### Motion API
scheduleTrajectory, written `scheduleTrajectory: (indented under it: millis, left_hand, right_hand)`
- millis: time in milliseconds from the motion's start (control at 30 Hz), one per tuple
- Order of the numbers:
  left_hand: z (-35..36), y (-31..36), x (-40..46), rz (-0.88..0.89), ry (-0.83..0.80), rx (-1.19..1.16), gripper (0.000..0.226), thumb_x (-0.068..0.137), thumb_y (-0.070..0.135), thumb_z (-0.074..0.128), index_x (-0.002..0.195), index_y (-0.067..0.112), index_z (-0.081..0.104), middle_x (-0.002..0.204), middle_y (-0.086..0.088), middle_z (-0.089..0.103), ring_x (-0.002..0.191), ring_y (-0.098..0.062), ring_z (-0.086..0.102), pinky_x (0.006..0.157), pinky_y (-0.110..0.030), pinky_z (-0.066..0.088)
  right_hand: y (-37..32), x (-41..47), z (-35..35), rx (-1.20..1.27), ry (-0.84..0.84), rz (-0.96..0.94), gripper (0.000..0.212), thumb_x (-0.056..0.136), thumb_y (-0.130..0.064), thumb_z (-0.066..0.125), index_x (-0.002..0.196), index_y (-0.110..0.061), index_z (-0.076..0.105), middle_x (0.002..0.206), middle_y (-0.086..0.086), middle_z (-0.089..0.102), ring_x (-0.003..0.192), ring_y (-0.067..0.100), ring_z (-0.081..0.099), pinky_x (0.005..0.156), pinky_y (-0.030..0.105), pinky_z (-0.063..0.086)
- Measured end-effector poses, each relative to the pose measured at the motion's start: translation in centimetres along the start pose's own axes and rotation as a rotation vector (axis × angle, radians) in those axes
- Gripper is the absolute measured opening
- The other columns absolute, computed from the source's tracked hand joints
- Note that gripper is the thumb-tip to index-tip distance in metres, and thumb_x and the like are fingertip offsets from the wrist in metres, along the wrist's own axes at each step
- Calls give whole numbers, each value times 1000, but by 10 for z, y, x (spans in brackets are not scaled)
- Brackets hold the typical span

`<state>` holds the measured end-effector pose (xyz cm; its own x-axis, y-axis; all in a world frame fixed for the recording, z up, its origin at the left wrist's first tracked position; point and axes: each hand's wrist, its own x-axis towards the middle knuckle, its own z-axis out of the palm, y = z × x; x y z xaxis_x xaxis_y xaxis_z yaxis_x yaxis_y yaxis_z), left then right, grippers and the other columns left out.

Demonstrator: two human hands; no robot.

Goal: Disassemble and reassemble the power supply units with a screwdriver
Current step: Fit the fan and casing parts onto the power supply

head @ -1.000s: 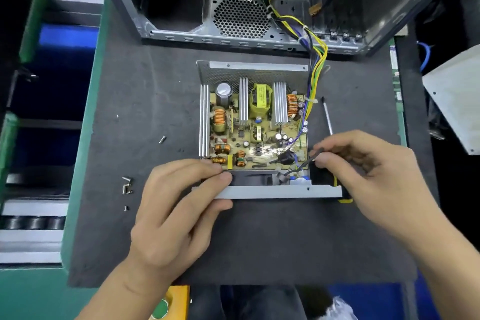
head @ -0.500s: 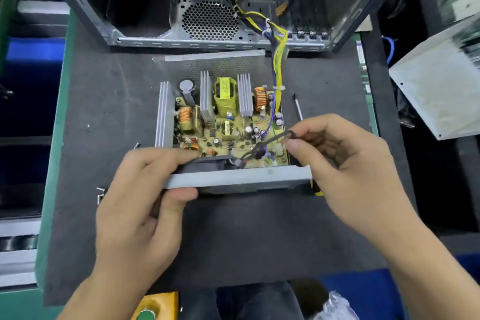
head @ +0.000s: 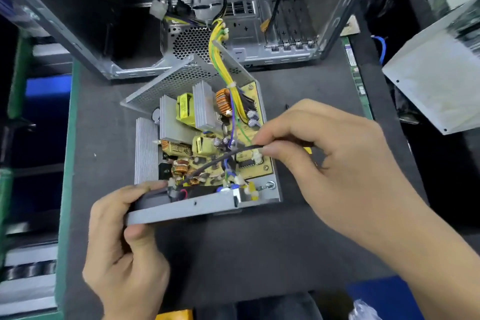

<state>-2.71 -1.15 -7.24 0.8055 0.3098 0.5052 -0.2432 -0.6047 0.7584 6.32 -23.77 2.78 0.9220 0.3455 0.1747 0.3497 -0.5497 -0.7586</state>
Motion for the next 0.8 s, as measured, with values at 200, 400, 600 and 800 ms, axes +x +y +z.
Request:
scheduleTrajectory:
  millis: [200,400,600,800]
  left_hand:
    - [6,-3,-14,28,41,-63,35,109,30,32,119,4,51,125,16,58,107,-16,60,93,-28,43]
    - [2,-7,-12,96,-26,-66,27,107,32,34,125,23,53,123,13,59,104,-26,61,92,-36,45]
    - [7,1,-12,166,-152,36,35,106,30,35,117,5,58,112,-6,57,118,-6,53,101,-23,39]
    - [11,6,-11,280,-261,64,33,107,26,39,115,0,58,112,-7,54,115,-6,50,100,-23,40]
  right_hand:
    - [-9,-1,5,-14,-26,-34,13,92,-4,66,93,-15,73,86,-6,61,73,-2,50,70,4,33]
    - [0,-7,9,21,59,-25,17,91,-2,65,92,-18,71,86,-7,60,77,8,56,64,10,38]
    - [25,-28,23,282,159,201,32,90,-6,57,85,-36,65,90,-15,61,87,21,64,73,49,58]
    - [47,-43,30,184,181,272,27,90,-9,58,85,-34,64,89,-12,67,83,13,65,73,25,53]
